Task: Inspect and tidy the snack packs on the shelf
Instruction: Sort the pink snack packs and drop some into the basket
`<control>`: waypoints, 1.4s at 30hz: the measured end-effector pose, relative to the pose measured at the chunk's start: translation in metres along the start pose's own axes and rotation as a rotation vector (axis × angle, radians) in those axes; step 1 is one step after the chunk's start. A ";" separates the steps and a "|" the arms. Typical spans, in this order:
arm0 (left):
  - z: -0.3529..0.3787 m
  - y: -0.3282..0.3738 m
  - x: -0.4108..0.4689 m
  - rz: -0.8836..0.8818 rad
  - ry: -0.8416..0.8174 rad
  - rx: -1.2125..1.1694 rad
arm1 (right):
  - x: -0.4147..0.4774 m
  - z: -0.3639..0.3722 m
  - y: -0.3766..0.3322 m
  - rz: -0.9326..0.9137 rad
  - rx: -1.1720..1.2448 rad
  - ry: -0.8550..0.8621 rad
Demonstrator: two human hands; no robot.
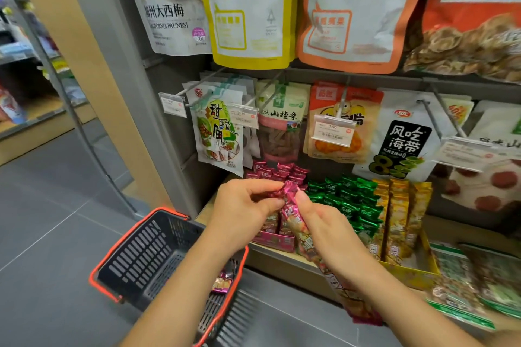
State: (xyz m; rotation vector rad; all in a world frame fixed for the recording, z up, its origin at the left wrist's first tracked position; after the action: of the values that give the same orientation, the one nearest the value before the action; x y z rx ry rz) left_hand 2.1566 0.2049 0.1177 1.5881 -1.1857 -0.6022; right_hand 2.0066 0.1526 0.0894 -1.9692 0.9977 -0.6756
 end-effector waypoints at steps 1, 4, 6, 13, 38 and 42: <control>-0.003 -0.001 0.001 -0.013 -0.016 0.028 | 0.000 -0.001 0.001 -0.008 -0.039 0.005; -0.005 -0.002 0.000 -0.060 -0.149 0.004 | -0.002 -0.003 0.006 -0.010 -0.126 0.029; 0.003 0.003 -0.005 -0.032 -0.272 -0.056 | -0.005 -0.005 0.007 -0.028 -0.205 0.059; 0.008 0.003 -0.004 -0.052 -0.014 -0.193 | -0.005 -0.003 -0.003 -0.104 -0.042 -0.089; -0.040 -0.013 0.010 -0.287 0.279 -0.461 | -0.006 -0.028 -0.012 -0.216 -0.002 -0.283; -0.052 -0.013 0.012 -0.159 0.289 -0.118 | -0.006 -0.033 -0.009 -0.243 -0.136 -0.198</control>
State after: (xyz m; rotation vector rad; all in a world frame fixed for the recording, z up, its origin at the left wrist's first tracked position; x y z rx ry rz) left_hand 2.2099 0.2163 0.1262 1.6155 -0.8014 -0.5134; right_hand 1.9827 0.1472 0.1133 -2.2509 0.7079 -0.5411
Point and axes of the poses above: each hand's wrist, its own x-axis towards the middle knuckle, its own z-axis out of the palm, y = z × x, the point moved 4 cm from there along x, towards the middle knuckle, and after that the axes turned 2 degrees about -z, right-handed, at the moved point
